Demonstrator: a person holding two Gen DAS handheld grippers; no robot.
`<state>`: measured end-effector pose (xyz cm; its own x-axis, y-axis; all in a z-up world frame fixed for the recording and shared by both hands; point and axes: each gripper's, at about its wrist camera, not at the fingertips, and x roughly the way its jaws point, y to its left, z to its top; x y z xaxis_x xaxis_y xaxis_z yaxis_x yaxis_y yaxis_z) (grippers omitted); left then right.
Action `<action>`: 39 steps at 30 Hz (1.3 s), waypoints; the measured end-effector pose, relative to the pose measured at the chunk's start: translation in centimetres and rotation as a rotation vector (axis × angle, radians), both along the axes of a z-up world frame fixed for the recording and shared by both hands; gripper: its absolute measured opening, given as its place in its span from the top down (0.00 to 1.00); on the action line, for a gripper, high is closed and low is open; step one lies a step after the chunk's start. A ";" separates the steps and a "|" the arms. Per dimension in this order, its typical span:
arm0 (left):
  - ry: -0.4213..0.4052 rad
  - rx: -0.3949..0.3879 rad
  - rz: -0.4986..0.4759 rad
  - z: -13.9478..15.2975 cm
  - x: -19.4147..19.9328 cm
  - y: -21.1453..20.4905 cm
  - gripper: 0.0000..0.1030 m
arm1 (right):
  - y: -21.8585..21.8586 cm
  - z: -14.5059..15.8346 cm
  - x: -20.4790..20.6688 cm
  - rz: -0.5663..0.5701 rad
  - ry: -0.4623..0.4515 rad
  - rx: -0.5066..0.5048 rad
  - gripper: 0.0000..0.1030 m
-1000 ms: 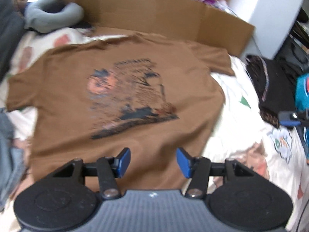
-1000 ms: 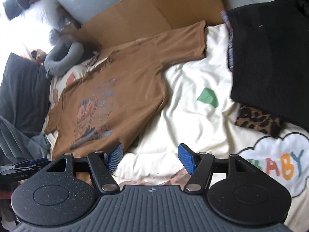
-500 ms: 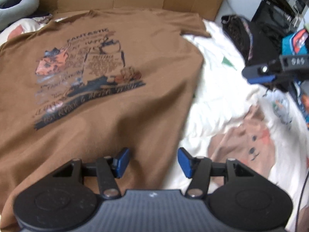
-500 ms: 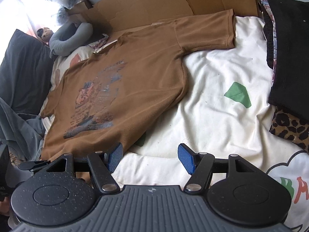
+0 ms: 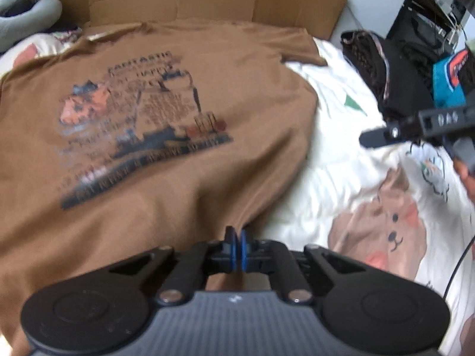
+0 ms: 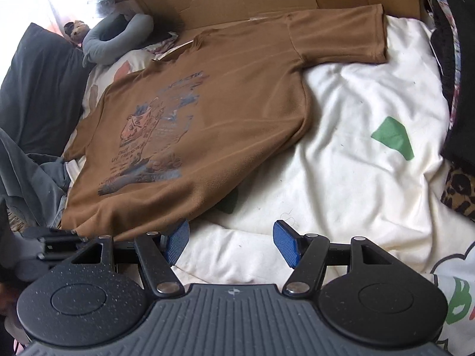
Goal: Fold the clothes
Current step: 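Grasp the T-shirt hem edge with the left tool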
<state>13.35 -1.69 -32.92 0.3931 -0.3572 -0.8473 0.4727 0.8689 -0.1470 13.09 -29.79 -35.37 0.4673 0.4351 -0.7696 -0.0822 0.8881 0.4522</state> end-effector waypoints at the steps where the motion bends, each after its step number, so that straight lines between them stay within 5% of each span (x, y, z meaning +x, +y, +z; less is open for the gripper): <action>1: -0.010 -0.007 0.011 0.4 0.5 0.3 0.97 | 0.2 0.1 0.1 0.004 -0.003 0.001 0.33; 10: -0.070 -0.045 0.138 2.3 5.7 3.7 0.97 | 1.9 0.3 1.5 0.056 -0.022 0.012 0.33; 25: -0.131 0.050 0.185 1.5 10.8 5.4 0.93 | 5.2 -0.3 3.7 0.146 -0.032 0.049 0.34; 32: -0.165 0.034 0.250 3.7 9.9 6.8 0.91 | 5.8 -0.4 3.5 0.161 -0.027 0.060 0.34; 39: -0.104 -0.038 0.251 4.0 7.4 6.2 0.91 | 6.0 -0.6 3.2 0.168 -0.015 0.063 0.34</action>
